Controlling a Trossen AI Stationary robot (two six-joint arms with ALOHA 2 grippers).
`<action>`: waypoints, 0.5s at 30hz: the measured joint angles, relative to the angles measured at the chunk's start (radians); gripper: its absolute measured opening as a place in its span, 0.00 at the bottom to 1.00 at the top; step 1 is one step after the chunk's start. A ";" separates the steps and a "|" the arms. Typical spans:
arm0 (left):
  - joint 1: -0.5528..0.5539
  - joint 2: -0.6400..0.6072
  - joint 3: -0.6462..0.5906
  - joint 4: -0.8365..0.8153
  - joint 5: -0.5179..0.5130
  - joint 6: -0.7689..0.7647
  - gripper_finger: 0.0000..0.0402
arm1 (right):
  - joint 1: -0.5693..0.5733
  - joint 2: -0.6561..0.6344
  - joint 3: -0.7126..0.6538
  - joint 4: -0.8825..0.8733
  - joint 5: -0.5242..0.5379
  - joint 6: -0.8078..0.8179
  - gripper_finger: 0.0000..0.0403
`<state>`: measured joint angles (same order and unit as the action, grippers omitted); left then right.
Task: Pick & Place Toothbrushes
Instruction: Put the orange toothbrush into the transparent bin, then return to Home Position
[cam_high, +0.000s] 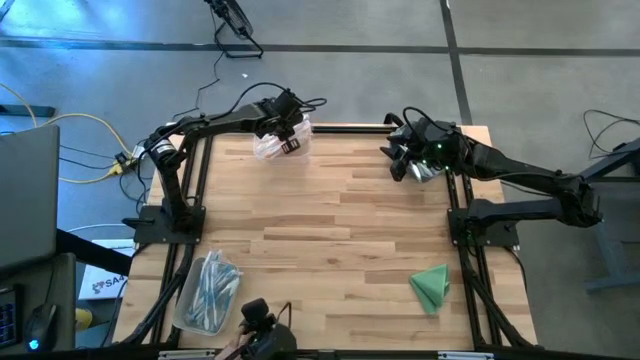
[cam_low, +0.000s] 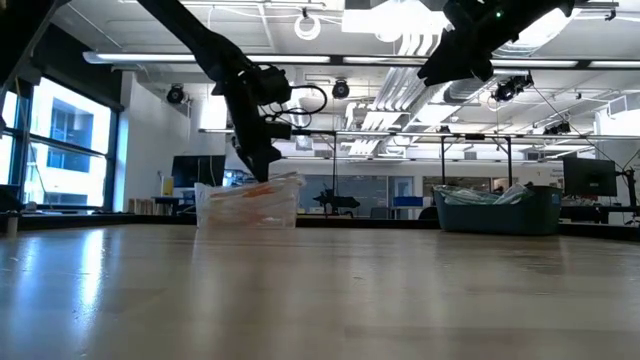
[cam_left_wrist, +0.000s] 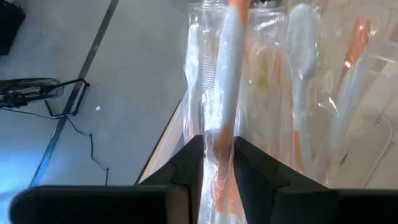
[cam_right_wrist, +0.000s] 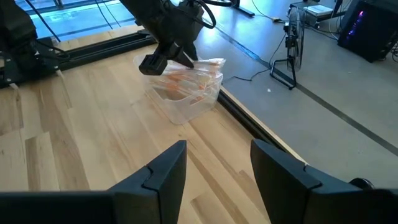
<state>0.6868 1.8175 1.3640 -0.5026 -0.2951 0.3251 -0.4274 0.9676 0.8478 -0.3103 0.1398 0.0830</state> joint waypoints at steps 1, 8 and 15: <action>-0.002 0.000 0.000 0.006 0.000 0.000 0.21 | 0.000 0.000 0.000 0.000 0.000 0.000 0.43; -0.023 0.000 0.000 0.017 -0.001 0.000 0.32 | 0.000 0.000 0.000 0.000 0.000 0.000 0.43; -0.060 0.000 0.042 -0.025 -0.017 0.055 0.42 | 0.000 0.000 0.000 0.000 0.000 0.000 0.43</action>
<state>0.6269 1.8175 1.4058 -0.5275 -0.3122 0.3802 -0.4274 0.9677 0.8478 -0.3108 0.1394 0.0830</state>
